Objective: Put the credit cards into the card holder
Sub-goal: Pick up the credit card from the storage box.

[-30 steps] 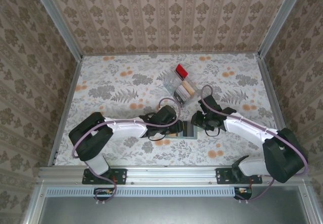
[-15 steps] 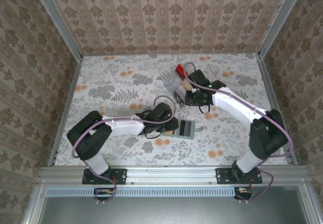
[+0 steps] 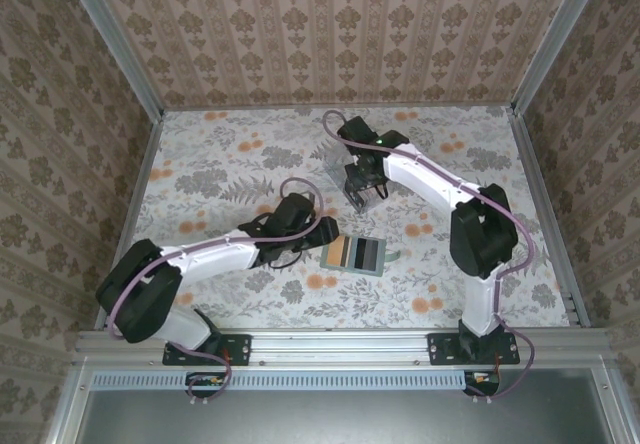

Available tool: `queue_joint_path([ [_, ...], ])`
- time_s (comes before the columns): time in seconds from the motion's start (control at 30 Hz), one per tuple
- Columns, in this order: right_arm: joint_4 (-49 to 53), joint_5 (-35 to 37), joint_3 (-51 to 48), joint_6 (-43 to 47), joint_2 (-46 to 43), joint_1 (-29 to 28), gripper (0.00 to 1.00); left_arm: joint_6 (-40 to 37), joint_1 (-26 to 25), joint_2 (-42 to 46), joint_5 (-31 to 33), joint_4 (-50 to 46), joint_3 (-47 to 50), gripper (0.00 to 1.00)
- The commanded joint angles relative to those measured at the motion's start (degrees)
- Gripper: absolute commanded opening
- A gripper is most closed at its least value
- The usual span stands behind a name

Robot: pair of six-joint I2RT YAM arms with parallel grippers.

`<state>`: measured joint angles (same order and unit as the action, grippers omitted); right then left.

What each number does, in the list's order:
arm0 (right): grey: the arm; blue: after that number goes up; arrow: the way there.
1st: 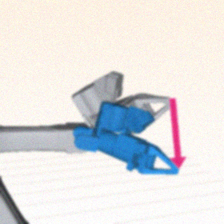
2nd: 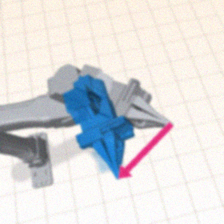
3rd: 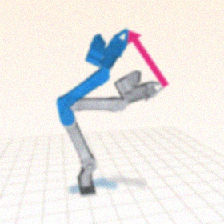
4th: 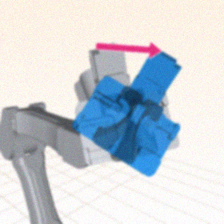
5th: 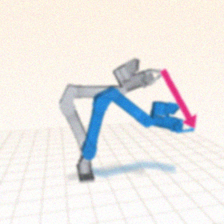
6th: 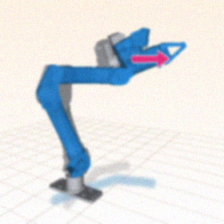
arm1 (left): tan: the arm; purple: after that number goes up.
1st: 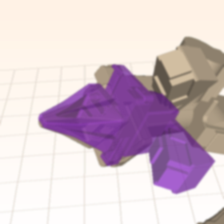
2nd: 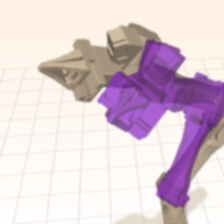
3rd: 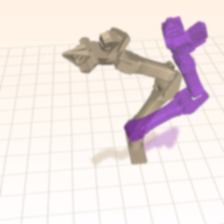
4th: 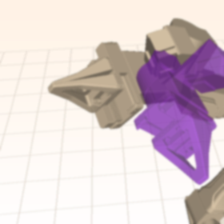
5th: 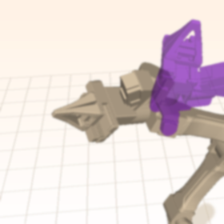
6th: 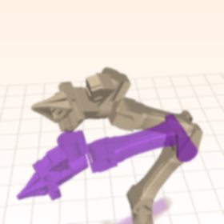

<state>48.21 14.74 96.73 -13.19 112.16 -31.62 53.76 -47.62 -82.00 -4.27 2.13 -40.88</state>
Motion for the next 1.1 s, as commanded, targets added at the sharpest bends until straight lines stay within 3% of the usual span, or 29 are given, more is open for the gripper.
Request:
queue_joint_path([
  [0.0,4.00,6.35,3.03,3.57,3.02,-1.06,0.34,-1.29,1.85,3.28,2.14,-0.47,2.52,0.60],
  [0.3,4.55,15.67,6.19,6.72,8.97,-3.49,0.35,-1.62,5.65,9.44,3.54,-1.70,6.40,0.63],
  [0.67,2.58,26.74,5.64,8.61,11.24,-5.55,0.34,-1.63,7.01,10.06,2.79,-1.96,7.33,0.63],
  [1.07,1.33,26.57,4.26,8.71,9.04,-5.30,0.20,-1.46,7.34,10.10,2.23,-2.05,7.66,0.63],
])
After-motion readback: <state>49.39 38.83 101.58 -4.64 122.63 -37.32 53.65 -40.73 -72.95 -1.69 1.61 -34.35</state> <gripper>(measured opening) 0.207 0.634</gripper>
